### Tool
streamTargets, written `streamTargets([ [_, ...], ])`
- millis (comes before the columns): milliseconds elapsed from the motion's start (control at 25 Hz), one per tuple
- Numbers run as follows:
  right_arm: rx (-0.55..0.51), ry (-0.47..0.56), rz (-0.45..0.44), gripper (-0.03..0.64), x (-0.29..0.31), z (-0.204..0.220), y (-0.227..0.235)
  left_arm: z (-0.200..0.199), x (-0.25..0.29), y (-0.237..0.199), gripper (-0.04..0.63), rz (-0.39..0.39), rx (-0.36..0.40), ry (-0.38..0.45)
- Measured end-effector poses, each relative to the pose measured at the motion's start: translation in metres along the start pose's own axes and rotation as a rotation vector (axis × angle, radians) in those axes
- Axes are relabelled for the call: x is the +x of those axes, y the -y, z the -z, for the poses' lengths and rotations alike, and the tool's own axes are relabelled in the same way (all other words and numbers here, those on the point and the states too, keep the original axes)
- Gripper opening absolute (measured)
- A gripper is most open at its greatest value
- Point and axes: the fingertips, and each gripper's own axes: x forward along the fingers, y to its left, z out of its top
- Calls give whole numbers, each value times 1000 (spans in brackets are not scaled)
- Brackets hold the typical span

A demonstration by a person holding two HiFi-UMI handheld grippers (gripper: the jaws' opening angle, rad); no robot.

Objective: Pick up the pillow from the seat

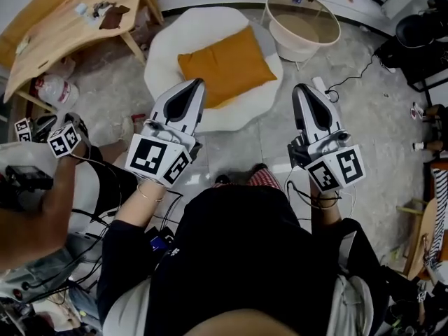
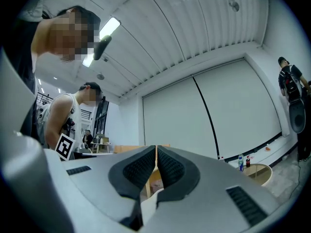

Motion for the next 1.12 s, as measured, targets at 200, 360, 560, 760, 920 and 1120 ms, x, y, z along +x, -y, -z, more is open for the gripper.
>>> streamTargets([
  [200, 13, -16, -9, 23, 15, 4, 12, 3, 6, -14, 9, -38, -8, -3],
  [360, 18, -18, -58, 23, 37, 8, 22, 3, 12, -30, 9, -93, 1, 0],
  [560, -5, -17, -123, 23, 64, 10, 38, 5, 29, -45, 9, -151, 10, -2],
  [760, 10, -36, -166, 23, 91, 19, 66, 6, 52, -59, 9, -200, 20, -5],
  [920, 20, -39, -186, 23, 112, 22, 93, 9, 77, -70, 9, -224, 19, -8],
  [1120, 16, -38, -197, 23, 132, 26, 130, 13, 116, -78, 9, -235, 26, -17],
])
